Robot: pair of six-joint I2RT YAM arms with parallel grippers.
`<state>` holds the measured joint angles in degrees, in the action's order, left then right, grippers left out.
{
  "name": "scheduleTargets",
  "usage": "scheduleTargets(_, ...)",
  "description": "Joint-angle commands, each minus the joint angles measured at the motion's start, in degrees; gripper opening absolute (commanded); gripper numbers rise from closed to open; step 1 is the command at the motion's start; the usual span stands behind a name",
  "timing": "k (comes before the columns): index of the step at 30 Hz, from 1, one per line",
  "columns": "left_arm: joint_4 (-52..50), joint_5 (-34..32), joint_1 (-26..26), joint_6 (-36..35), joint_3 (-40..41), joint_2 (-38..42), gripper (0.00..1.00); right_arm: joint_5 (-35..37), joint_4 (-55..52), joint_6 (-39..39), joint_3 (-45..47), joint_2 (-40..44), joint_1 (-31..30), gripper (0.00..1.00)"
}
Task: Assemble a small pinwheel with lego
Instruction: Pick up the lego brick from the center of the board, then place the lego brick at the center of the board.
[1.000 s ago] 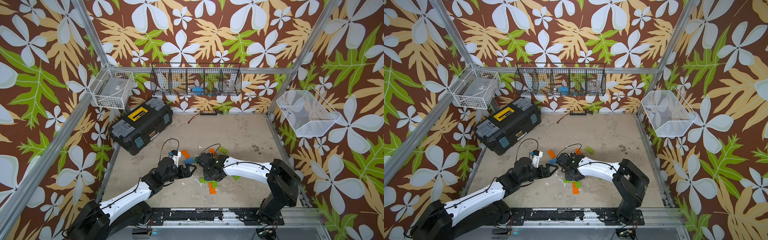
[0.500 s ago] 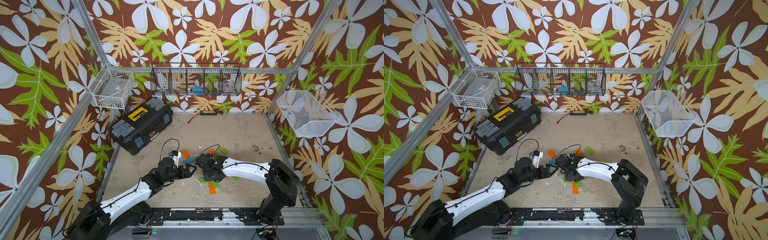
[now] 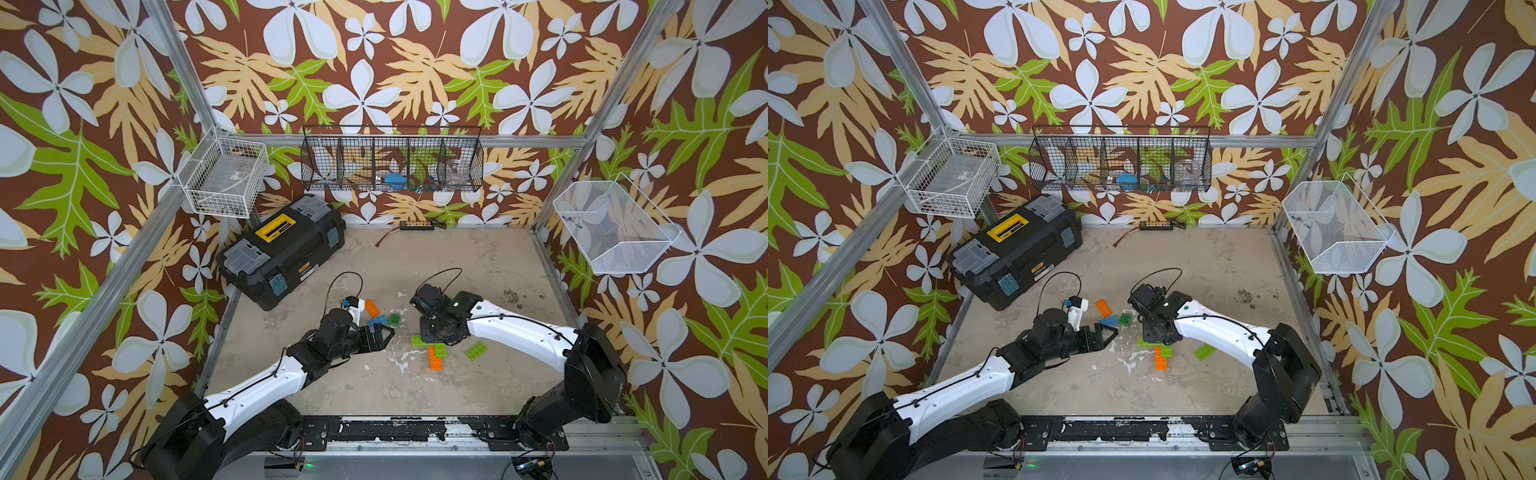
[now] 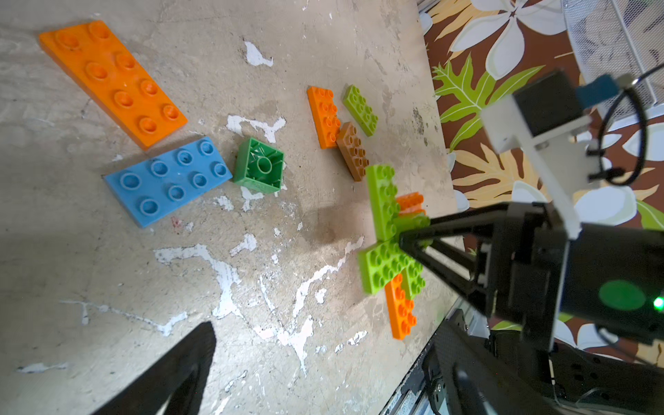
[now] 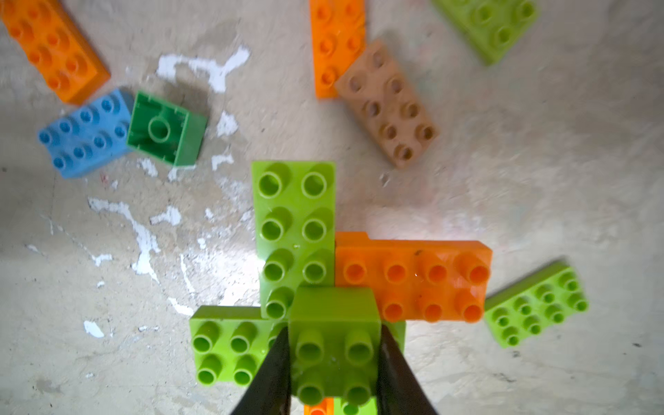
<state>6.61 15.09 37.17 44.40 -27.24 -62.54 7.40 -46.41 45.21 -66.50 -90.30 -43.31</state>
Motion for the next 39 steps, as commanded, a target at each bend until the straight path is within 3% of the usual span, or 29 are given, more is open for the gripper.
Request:
scheduleTargets(1, -2.8, -1.5, -0.1, -4.1, -3.9, -3.4, 0.98, 1.6, -2.8, -9.9, -2.4, -0.4, 6.8, 0.0)
scheduleTargets(6, -6.0, -2.1, -0.1, -8.7, -14.5, -13.0, 1.0, 1.4, -4.6, -19.7, -11.9, -7.7, 18.0, 0.0)
scheduleTargets(12, -9.1, -1.5, -0.1, -12.3, -26.9, -22.9, 1.0, -0.2, -9.2, -27.9, -26.6, -21.1, 27.2, 0.0)
scheduleTargets(22, -12.1, 1.5, -0.1, -15.1, -36.8, -32.3, 1.0, -2.2, -14.4, -33.7, -51.4, -39.3, 31.1, 0.04)
scheduleTargets(29, -11.9, 1.6, -0.1, -14.6, -36.5, -32.6, 1.0, -5.0, -14.6, -33.5, -53.1, -43.8, 32.3, 0.08)
scheduleTargets(39, -11.9, 1.7, -0.1, -14.7, -35.4, -32.2, 1.0, -5.0, -13.7, -32.3, -50.5, -43.6, 32.8, 0.35)
